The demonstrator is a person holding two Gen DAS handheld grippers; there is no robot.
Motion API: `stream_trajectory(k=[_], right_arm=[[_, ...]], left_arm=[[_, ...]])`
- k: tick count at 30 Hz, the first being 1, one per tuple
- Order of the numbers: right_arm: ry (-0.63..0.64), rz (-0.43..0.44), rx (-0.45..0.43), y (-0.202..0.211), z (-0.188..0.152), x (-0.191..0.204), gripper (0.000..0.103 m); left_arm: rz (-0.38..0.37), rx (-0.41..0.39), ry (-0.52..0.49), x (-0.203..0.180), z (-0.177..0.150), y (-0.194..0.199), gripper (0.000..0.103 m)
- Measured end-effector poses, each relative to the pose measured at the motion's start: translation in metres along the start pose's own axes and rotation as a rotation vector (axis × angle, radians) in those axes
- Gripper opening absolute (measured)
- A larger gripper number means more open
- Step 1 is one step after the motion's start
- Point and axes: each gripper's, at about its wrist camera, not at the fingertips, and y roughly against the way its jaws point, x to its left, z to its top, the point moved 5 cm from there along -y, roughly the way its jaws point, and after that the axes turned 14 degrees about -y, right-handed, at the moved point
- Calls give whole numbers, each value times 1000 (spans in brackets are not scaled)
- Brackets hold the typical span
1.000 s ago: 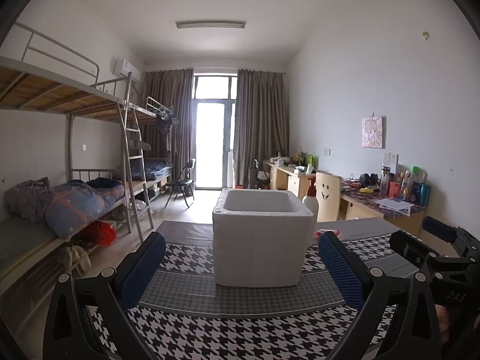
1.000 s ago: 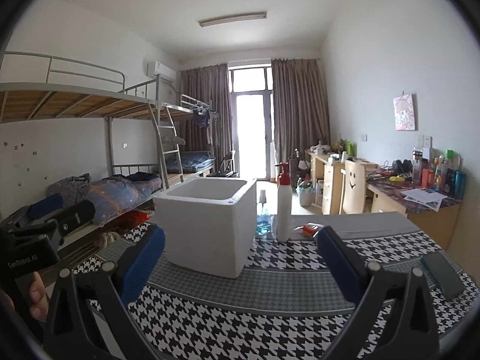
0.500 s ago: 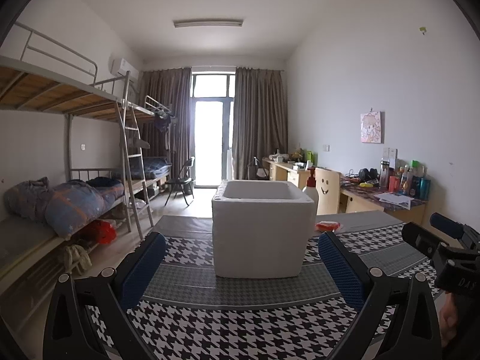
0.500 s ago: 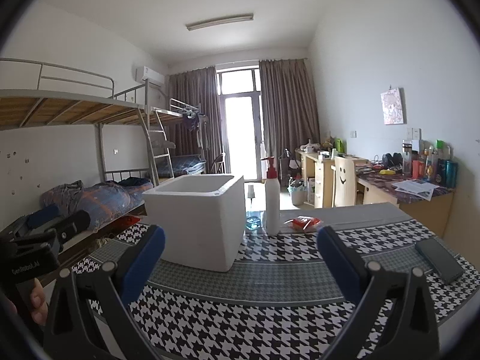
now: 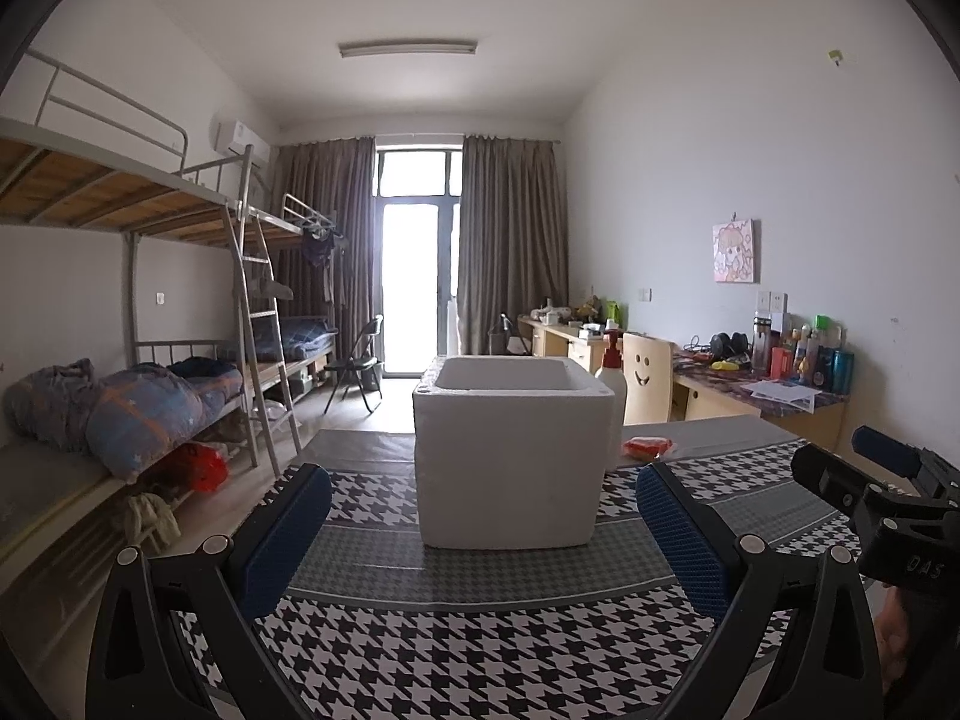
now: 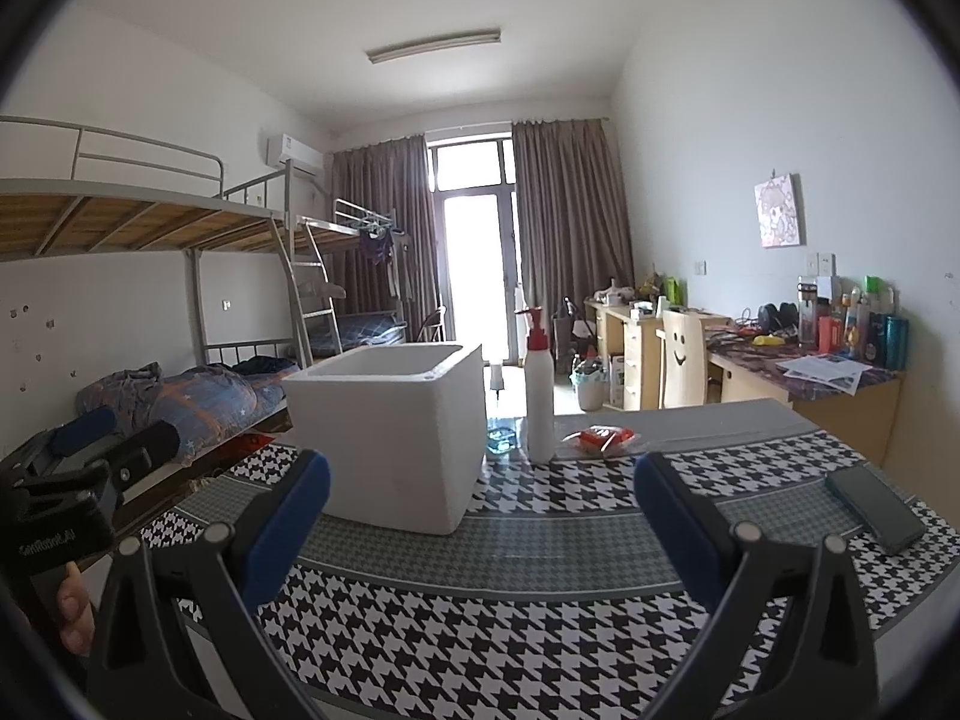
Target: Organize soft objects
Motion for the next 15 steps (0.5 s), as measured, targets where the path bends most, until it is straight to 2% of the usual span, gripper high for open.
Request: stream_trajectory(k=[15], right_arm=[[4, -2, 15, 0, -3, 2, 102]], left_arm=[[-13, 14, -2, -2, -3, -2, 102]])
